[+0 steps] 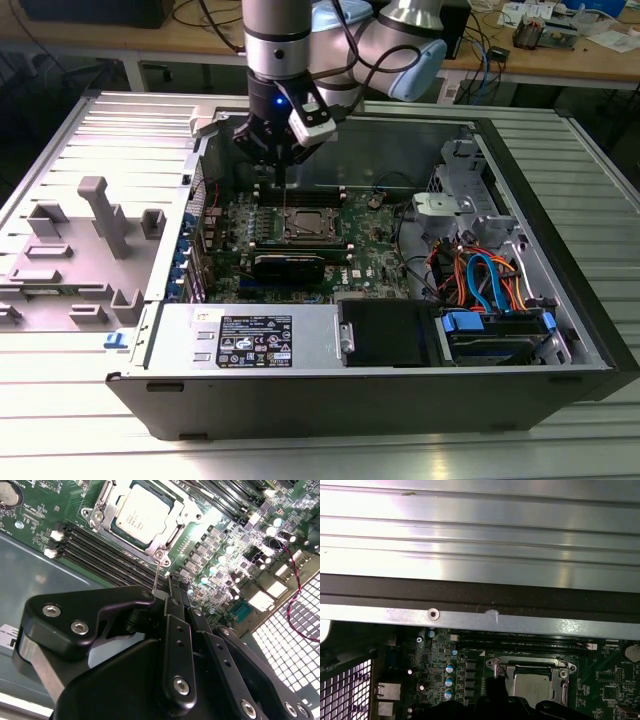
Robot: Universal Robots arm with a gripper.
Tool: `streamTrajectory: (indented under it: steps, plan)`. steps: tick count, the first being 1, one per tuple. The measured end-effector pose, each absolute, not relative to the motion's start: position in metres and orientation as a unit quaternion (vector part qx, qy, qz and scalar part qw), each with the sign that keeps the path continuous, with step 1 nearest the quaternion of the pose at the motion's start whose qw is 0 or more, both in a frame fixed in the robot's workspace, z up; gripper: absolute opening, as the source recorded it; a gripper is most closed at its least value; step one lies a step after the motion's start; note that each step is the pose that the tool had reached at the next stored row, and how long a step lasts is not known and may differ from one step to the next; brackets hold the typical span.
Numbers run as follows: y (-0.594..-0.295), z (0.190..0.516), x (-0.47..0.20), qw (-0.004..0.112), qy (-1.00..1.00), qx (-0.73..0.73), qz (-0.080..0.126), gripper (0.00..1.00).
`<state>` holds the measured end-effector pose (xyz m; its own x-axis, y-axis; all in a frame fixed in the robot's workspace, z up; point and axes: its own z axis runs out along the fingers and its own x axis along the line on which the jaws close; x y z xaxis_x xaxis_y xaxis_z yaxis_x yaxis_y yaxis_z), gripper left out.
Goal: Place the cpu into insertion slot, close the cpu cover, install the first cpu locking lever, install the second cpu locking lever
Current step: 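Install the first cpu locking lever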
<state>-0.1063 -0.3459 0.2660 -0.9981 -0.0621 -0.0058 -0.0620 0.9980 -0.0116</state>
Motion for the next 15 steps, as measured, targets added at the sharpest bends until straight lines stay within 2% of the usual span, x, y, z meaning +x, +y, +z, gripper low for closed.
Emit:
streamTrajectory:
  steps: [15]
  plan:
    - [-0.3459,0.2660,-0.0989,0.003,0.999,-0.031,-0.006,0.11]
